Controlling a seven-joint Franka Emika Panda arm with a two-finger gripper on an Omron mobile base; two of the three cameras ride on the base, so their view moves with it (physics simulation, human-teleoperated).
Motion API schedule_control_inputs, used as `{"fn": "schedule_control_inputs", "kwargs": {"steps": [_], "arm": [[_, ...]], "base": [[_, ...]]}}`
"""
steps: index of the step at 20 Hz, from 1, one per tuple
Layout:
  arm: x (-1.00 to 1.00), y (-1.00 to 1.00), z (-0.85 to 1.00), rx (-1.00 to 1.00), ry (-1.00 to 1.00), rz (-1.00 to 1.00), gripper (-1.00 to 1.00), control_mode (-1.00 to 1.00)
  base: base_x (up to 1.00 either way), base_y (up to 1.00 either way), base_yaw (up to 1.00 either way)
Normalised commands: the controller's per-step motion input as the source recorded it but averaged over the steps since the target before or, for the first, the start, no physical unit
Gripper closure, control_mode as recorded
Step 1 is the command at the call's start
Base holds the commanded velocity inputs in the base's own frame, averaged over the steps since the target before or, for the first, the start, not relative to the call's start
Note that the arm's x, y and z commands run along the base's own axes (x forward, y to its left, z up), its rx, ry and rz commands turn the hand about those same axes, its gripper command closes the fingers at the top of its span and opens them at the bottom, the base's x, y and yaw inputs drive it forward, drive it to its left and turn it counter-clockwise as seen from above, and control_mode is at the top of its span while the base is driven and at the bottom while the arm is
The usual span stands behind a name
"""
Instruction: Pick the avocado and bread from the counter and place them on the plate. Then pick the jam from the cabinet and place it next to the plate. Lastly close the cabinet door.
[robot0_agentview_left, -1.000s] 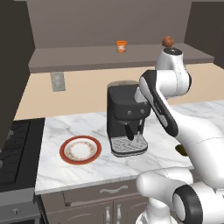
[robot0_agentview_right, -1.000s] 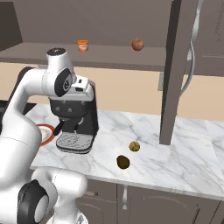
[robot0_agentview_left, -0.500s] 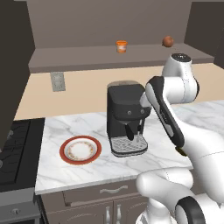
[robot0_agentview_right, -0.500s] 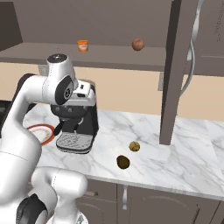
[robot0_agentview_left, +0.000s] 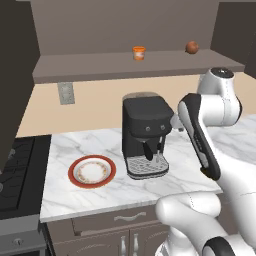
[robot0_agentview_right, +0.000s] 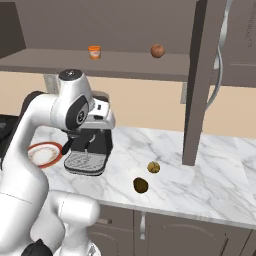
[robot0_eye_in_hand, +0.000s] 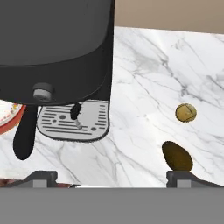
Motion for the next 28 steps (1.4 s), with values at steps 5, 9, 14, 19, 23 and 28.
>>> {"fn": "schedule_control_inputs", "kwargs": {"steps": [5, 9, 14, 19, 23, 28], "arm": [[-0.18, -0.14, -0.1, 0.0, 0.0, 0.0, -1.0, -1.0], [-0.15, -0.18, -0.11, 0.0, 0.0, 0.0, -1.0, -1.0], [-0.11, -0.19, -0.1, 0.0, 0.0, 0.0, -1.0, -1.0], [-0.06, -0.18, -0.1, 0.0, 0.0, 0.0, -1.0, -1.0], [-0.06, -0.22, -0.11, 0.0, 0.0, 0.0, -1.0, -1.0], [-0.02, -0.18, -0.13, 0.0, 0.0, 0.0, -1.0, -1.0]], "base": [[0.0, 0.0, 0.0], [0.0, 0.0, 0.0], [0.0, 0.0, 0.0], [0.0, 0.0, 0.0], [0.0, 0.0, 0.0], [0.0, 0.0, 0.0]]}}
